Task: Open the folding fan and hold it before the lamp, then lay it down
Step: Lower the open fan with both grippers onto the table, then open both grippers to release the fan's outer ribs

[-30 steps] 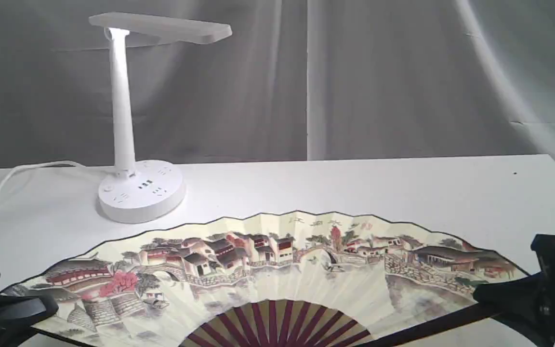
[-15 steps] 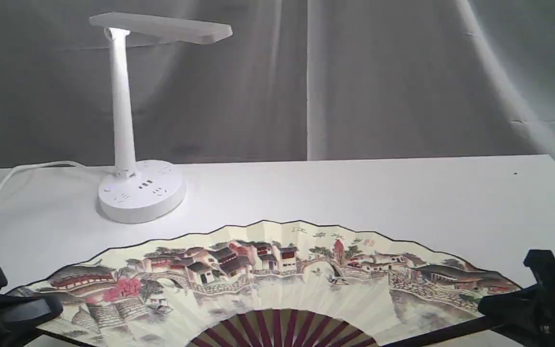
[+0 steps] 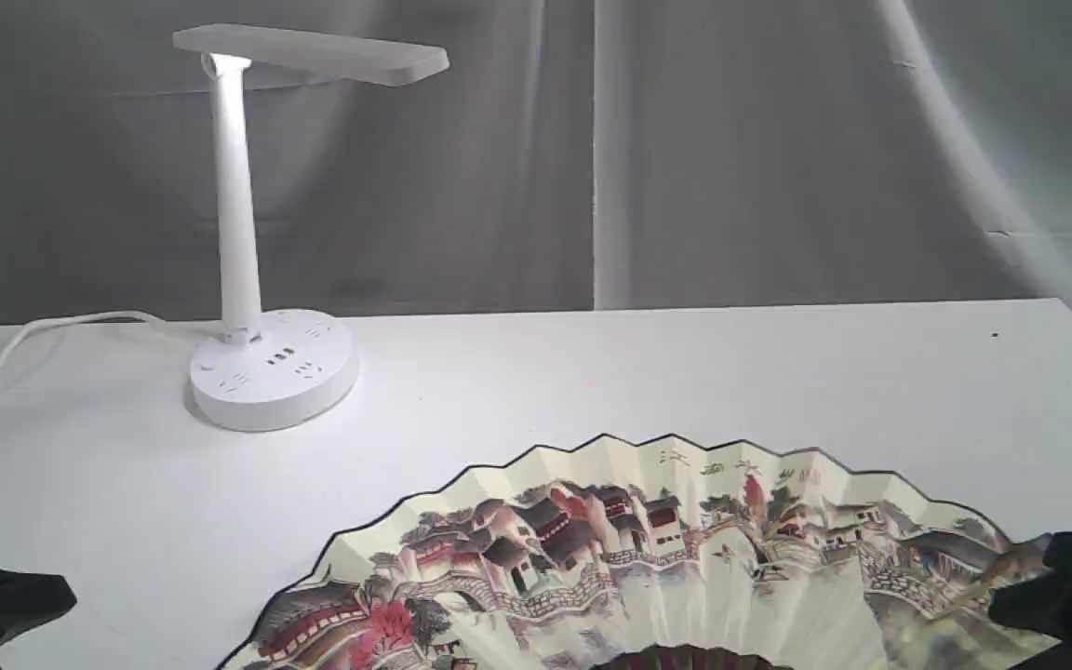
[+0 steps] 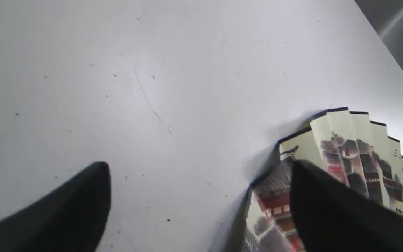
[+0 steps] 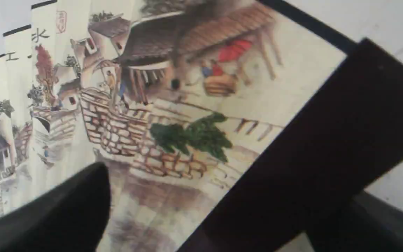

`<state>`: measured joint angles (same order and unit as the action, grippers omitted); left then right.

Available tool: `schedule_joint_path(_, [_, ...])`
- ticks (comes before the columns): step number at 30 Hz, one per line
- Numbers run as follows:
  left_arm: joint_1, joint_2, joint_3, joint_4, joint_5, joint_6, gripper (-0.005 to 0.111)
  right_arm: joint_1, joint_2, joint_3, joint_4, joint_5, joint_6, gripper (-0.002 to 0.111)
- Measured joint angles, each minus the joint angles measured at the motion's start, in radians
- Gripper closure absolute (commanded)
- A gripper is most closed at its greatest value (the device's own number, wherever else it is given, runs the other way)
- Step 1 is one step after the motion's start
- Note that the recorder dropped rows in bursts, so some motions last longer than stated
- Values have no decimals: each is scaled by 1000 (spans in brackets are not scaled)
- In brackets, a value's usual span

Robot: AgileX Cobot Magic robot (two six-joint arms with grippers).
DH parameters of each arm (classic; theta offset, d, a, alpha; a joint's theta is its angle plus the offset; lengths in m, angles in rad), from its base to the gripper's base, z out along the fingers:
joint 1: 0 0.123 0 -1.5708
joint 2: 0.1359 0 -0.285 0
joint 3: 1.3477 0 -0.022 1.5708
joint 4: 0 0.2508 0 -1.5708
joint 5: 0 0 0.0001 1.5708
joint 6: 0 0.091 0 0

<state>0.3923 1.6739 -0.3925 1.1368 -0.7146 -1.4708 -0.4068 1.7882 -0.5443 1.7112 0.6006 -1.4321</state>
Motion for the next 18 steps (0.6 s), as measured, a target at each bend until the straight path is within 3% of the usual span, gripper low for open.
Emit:
schedule_joint_path(4, [0,0,0,-10,26,16,29,0,-13,-7,-13,-16,-33,17])
schedule_joint_path(11, [0,0,0,-17,31,53,29,0,-15,-10,-25,-27,-118,15])
schedule_joint_path(18, [0,0,0,-17,32,82,29,0,-35,-34,35,-234,-258,15])
